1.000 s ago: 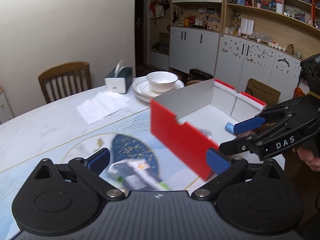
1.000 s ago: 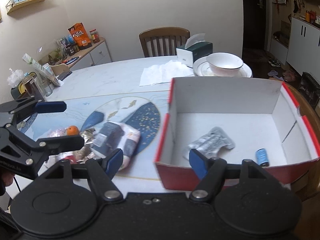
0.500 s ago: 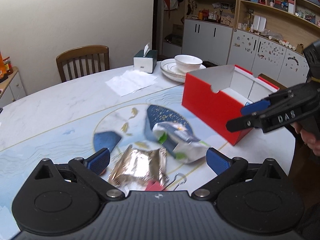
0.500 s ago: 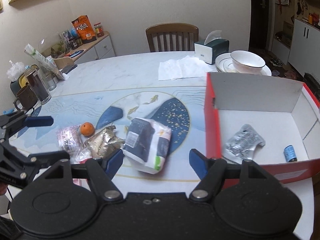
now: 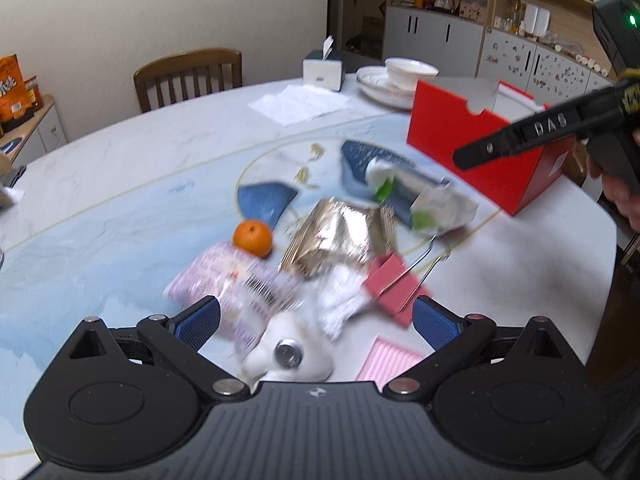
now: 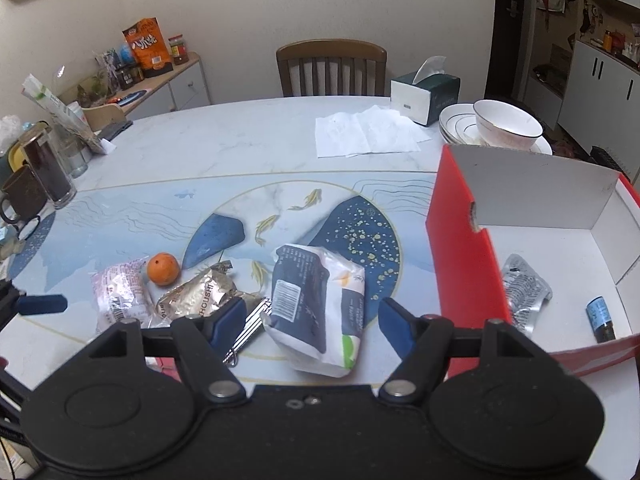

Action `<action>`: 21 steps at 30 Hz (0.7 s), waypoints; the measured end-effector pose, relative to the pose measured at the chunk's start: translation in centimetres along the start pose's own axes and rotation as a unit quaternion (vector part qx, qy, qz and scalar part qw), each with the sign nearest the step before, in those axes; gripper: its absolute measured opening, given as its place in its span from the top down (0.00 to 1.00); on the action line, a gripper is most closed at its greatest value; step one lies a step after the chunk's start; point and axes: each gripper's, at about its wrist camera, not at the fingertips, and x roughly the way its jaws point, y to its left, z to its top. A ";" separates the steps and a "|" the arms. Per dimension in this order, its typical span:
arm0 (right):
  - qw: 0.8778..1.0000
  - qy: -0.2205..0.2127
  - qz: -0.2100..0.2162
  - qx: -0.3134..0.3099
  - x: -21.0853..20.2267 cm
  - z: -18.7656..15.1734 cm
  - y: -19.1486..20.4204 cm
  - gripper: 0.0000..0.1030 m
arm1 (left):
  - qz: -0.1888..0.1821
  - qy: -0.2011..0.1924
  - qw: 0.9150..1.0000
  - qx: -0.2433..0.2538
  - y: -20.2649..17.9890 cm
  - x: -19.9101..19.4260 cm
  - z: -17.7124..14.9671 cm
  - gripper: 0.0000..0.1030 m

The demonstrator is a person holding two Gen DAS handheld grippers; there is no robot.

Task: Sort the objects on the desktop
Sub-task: 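Withdraw both tools from the box back toward the table items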

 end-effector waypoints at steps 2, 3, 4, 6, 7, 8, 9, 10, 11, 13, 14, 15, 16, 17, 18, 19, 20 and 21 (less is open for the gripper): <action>1.000 0.003 -0.005 -0.002 0.6 0.1 0.4 0.29 | 0.004 0.004 1.000 0.003 0.3 0.3 -0.5 0.00; 1.000 0.005 -0.008 -0.003 1.0 0.2 0.6 0.29 | 0.008 0.008 1.000 0.003 0.5 0.5 -0.8 0.00; 1.000 0.007 -0.011 -0.005 1.3 0.3 0.8 0.29 | 0.012 0.011 1.000 0.001 0.7 0.7 -1.0 0.00; 1.000 0.011 -0.014 -0.007 1.9 0.4 1.1 0.29 | 0.019 0.014 1.000 -0.006 1.1 0.9 -1.4 0.00; 1.000 0.011 -0.016 -0.009 2.3 0.5 1.3 0.29 | 0.018 0.017 1.000 -0.010 1.3 1.1 -1.5 0.00; 1.000 0.012 -0.018 -0.012 2.5 0.5 1.4 0.29 | 0.015 0.020 1.000 -0.014 1.4 1.2 -1.6 0.00; 1.000 0.014 -0.021 -0.014 2.8 0.6 1.5 0.29 | 0.014 0.022 1.000 -0.016 1.5 1.4 -1.6 0.00; 1.000 0.015 -0.023 -0.015 3.0 0.7 1.6 0.29 | 0.014 0.024 0.999 -0.016 1.6 1.5 -1.7 0.00; 0.999 0.016 -0.025 -0.017 3.3 0.7 1.7 0.29 | 0.014 0.026 0.999 -0.018 1.6 1.7 -1.8 0.00; 0.999 0.019 -0.029 -0.021 3.8 0.8 1.9 0.29 | 0.014 0.032 0.999 -0.024 1.7 2.0 -1.8 0.00; 0.999 0.020 -0.030 -0.023 4.1 0.9 1.9 0.29 | 0.015 0.034 0.999 -0.028 1.7 2.2 -1.8 0.00; 0.999 0.021 -0.032 -0.024 4.3 0.9 2.0 0.29 | 0.015 0.036 0.999 -0.031 1.8 2.3 -1.9 0.00; 0.999 0.023 -0.034 -0.025 4.6 1.0 2.1 0.29 | 0.014 0.038 0.999 -0.034 1.8 2.4 -2.0 0.01; 0.999 0.025 -0.035 -0.025 4.8 1.1 2.1 0.29 | 0.013 0.040 0.999 -0.035 1.8 2.5 -2.0 0.01; 0.999 0.027 -0.036 -0.025 5.1 1.1 2.1 0.29 | 0.014 0.041 0.998 -0.036 1.8 2.5 -2.0 0.01; 0.998 0.029 -0.038 -0.027 5.4 1.1 2.1 0.29 | 0.015 0.042 0.998 -0.036 1.7 2.6 -2.1 0.01; 0.998 0.031 -0.040 -0.029 5.6 1.1 2.1 0.29 | 0.016 0.045 0.998 -0.037 1.7 2.7 -2.1 0.01; 0.998 0.034 -0.042 -0.031 5.9 1.1 2.1 0.29 | 0.017 0.046 0.998 -0.039 1.6 2.7 -2.1 0.01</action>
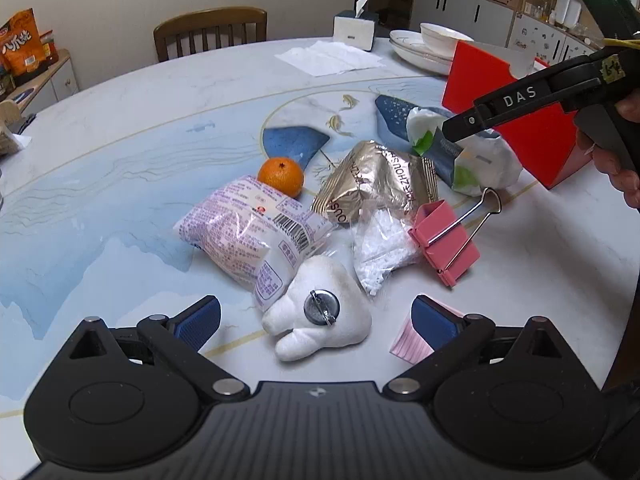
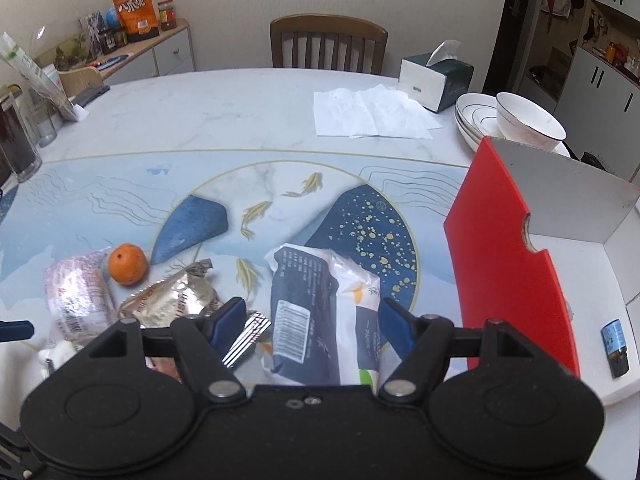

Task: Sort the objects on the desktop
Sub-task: 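Withdraw both tools from the box back toward the table items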

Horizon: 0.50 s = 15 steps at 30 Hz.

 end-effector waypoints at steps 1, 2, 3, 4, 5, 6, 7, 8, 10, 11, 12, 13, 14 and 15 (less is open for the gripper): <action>1.000 0.002 -0.002 -0.001 0.3 0.0 -0.1 0.29 | 0.001 0.000 1.000 -0.004 0.0 0.0 0.0 0.01; 1.000 0.005 -0.005 -0.001 0.5 0.0 -0.1 0.29 | 0.002 0.001 1.000 -0.008 0.1 0.1 0.0 0.01; 1.000 0.008 -0.007 0.000 0.8 0.0 -0.3 0.29 | 0.003 0.003 1.000 -0.013 0.1 0.2 0.0 0.01; 1.000 0.011 -0.010 0.002 1.0 -0.1 -0.4 0.29 | 0.005 0.003 1.000 -0.016 0.1 0.2 -0.1 0.02; 1.000 0.014 -0.010 0.005 1.2 -0.1 -0.6 0.29 | 0.006 0.004 1.000 -0.018 0.2 0.2 -0.1 0.04; 1.000 0.018 -0.008 0.008 1.4 -0.2 -0.8 0.30 | 0.006 0.006 1.000 -0.020 0.2 0.3 -0.1 0.05; 1.000 0.021 -0.007 0.010 1.5 -0.2 -0.9 0.30 | 0.005 0.008 1.000 -0.022 0.3 0.3 -0.1 0.07; 1.000 0.022 -0.006 0.009 1.6 -0.3 -1.0 0.31 | 0.005 0.009 1.000 -0.023 0.3 0.4 -0.1 0.09; 1.000 0.024 -0.008 0.006 1.8 -0.3 -1.0 0.31 | 0.006 0.015 1.000 -0.023 0.2 0.6 0.0 0.14; 1.000 0.025 -0.008 0.006 1.8 -0.3 -1.0 0.31 | 0.006 0.019 1.000 -0.023 0.1 0.7 0.0 0.16; 1.000 0.026 -0.007 0.006 1.9 -0.3 -1.1 0.31 | 0.005 0.018 1.000 -0.025 0.1 0.7 0.0 0.16; 1.000 0.028 -0.006 0.005 2.0 -0.3 -1.1 0.32 | 0.005 0.019 0.999 -0.025 0.0 0.7 0.0 0.18; 1.000 0.028 -0.006 0.004 2.1 -0.3 -1.1 0.32 | 0.005 0.018 1.000 -0.025 -0.1 0.6 0.0 0.21; 1.000 0.028 -0.007 0.002 2.1 -0.4 -1.1 0.32 | 0.006 0.018 1.000 -0.023 -0.2 0.6 0.0 0.23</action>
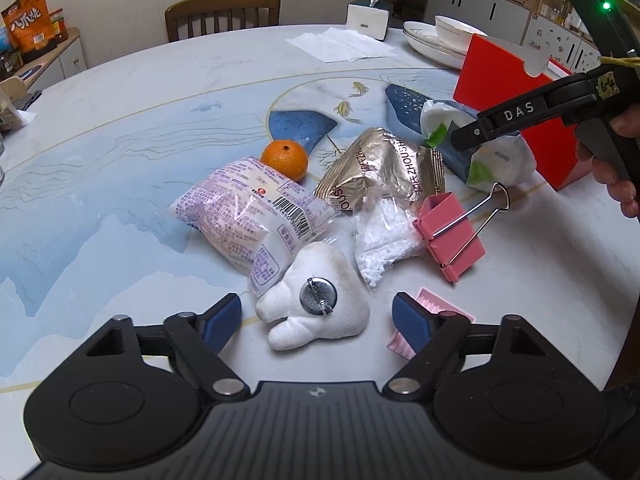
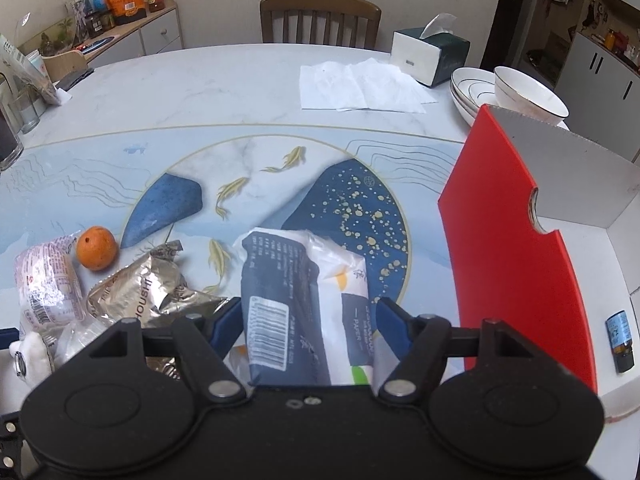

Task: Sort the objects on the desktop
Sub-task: 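Withdraw both tools from the box back toward the table items, then grasp the white plush toy with the left tool while the right tool grasps the blue-white pouch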

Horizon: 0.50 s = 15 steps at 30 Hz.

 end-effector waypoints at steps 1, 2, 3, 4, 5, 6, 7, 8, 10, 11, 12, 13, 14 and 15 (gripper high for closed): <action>1.000 0.000 0.000 -0.001 0.0 0.0 0.0 0.32 | 0.004 0.003 1.000 0.002 -0.1 0.0 -0.1 0.28; 1.000 0.000 0.001 -0.001 0.0 0.0 -0.1 0.34 | 0.006 0.007 1.000 0.002 -0.1 0.1 0.0 0.31; 1.000 0.001 0.001 0.000 0.0 -0.1 -0.2 0.36 | 0.008 0.006 1.000 0.001 -0.2 0.1 0.0 0.32; 1.000 0.002 0.002 0.001 0.0 -0.1 -0.2 0.39 | 0.007 0.006 1.000 -0.001 -0.2 0.0 0.0 0.34; 1.000 0.003 0.003 0.002 0.0 -0.1 -0.3 0.43 | 0.007 0.006 1.000 -0.003 -0.2 -0.1 0.0 0.36; 1.000 0.005 0.004 0.003 0.0 -0.2 -0.4 0.45 | 0.007 0.006 1.000 -0.005 -0.2 -0.1 0.0 0.37; 1.000 0.006 0.004 0.005 0.0 -0.3 -0.5 0.46 | 0.008 0.006 1.000 -0.006 -0.3 -0.1 0.0 0.39; 1.000 0.007 0.004 0.006 0.0 -0.3 -0.5 0.48 | 0.010 0.006 1.000 -0.006 -0.3 -0.1 0.0 0.43; 1.000 0.008 0.004 0.007 -0.1 -0.5 -0.7 0.53 | 0.011 0.007 1.000 -0.008 -0.3 -0.1 0.0 0.43; 1.000 0.007 0.004 0.006 -0.2 -0.6 -0.7 0.55 | 0.012 0.007 1.000 -0.009 -0.3 -0.1 0.0 0.44; 1.000 0.006 0.003 0.006 -0.3 -0.6 -0.8 0.56 | 0.011 0.007 1.000 -0.010 -0.3 -0.1 0.0 0.45; 1.000 0.005 0.005 0.006 -0.4 -0.6 -0.8 0.58 | 0.011 0.008 1.000 -0.011 -0.3 -0.1 -0.1 0.46; 1.000 0.004 0.005 0.006 -0.6 -0.6 -0.9 0.65 | 0.011 0.008 1.000 -0.012 -0.3 -0.1 -0.1 0.47; 1.000 0.002 0.005 0.007 -0.7 -0.7 -0.9 0.70 | 0.010 0.008 1.000 -0.013 -0.3 -0.2 -0.1 0.48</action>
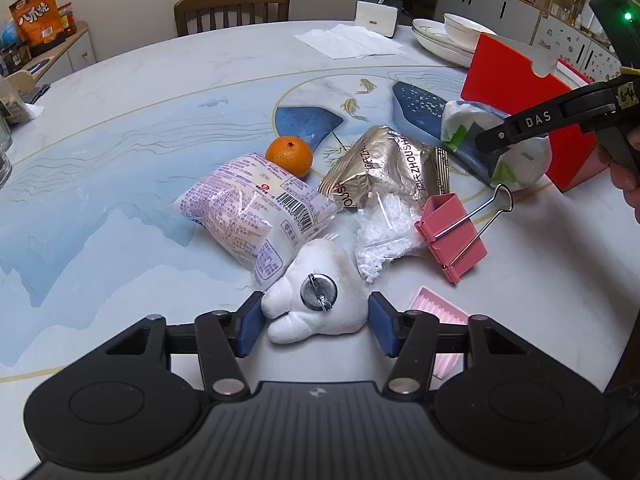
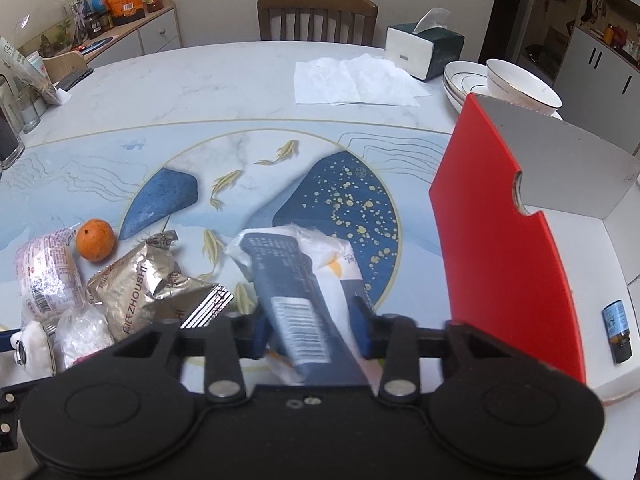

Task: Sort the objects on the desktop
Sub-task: 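Grasp the white plush toy with the left tool while the right tool grasps the blue-white pouch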

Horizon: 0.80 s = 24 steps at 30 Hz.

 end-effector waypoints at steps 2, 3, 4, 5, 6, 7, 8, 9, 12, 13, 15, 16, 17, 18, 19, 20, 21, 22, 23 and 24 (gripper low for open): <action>1.000 -0.004 -0.001 0.000 -0.3 0.0 -0.1 0.75 | -0.002 0.000 1.000 -0.005 0.1 -0.1 0.0 0.50; 1.000 -0.006 -0.001 -0.002 -0.4 0.0 -0.1 0.78 | -0.002 -0.001 1.000 -0.006 0.1 -0.2 0.0 0.50; 1.000 -0.008 -0.001 -0.002 -0.5 0.0 -0.1 0.79 | -0.002 -0.001 1.000 -0.007 0.1 -0.3 -0.1 0.51; 1.000 -0.009 -0.001 -0.002 -0.7 0.0 -0.2 0.82 | -0.003 -0.001 1.000 -0.008 0.1 -0.4 -0.1 0.51; 1.000 -0.011 -0.001 -0.002 -0.9 -0.1 -0.2 0.85 | -0.005 -0.001 1.000 -0.009 0.1 -0.6 -0.1 0.51; 1.000 -0.014 -0.002 -0.002 -1.1 -0.1 -0.3 0.86 | -0.008 -0.003 1.000 -0.009 0.0 -0.8 -0.1 0.51; 1.000 -0.016 -0.001 -0.002 -1.3 -0.1 -0.4 0.87 | -0.010 -0.005 1.000 -0.009 0.0 -1.0 -0.1 0.51; 1.000 -0.018 0.001 0.000 -1.5 -0.1 -0.5 0.88 | -0.011 -0.007 1.000 -0.009 -0.1 -1.3 -0.1 0.51; 1.000 -0.024 0.004 0.007 -2.3 -0.4 -0.8 0.88 | -0.014 -0.011 1.000 -0.012 -0.1 -1.9 -0.1 0.51; 1.000 -0.025 0.007 0.010 -2.5 -0.5 -1.0 0.88 | -0.015 -0.013 1.000 -0.012 -0.2 -2.2 -0.1 0.51; 0.999 -0.029 0.010 0.016 -3.2 -0.7 -1.2 0.88 | -0.016 -0.018 1.000 -0.013 -0.3 -2.7 -0.1 0.51; 0.999 -0.031 0.012 0.019 -3.6 -0.8 -1.3 0.88 | -0.017 -0.021 1.000 -0.013 -0.4 -3.0 0.0 0.51; 0.999 -0.033 0.014 0.022 -3.9 -1.0 -1.4 0.88 | -0.018 -0.024 0.999 -0.013 -0.5 -3.2 0.1 0.51; 0.999 -0.034 0.015 0.026 -4.3 -1.1 -1.6 0.88 | -0.018 -0.025 0.999 -0.013 -0.5 -3.4 0.2 0.51; 0.999 -0.036 0.016 0.029 -4.6 -1.2 -1.7 0.88 | -0.018 -0.027 0.999 -0.013 -0.6 -3.6 0.3 0.51; 0.999 -0.037 0.017 0.033 -5.0 -1.3 -1.8 0.88 | -0.019 -0.029 0.999 -0.014 -0.7 -3.8 0.4 0.51; 0.998 -0.039 0.019 0.036 -5.3 -1.4 -1.8 0.88 | -0.020 -0.030 0.999 -0.016 -0.8 -3.9 0.5 0.51; 0.998 -0.041 0.020 0.040 -5.6 -1.5 -1.9 0.88 | -0.022 -0.030 0.999 -0.018 -0.8 -4.0 0.7 0.51; 0.998 -0.043 0.021 0.042 -6.0 -1.6 -2.0 0.88 | -0.025 -0.031 0.999 -0.020 -0.9 -4.2 0.8 0.51; 0.998 -0.044 0.022 0.045 -6.3 -1.7 -2.1 0.88 | -0.028 -0.034 0.999 -0.021 -1.0 -4.4 1.0 0.51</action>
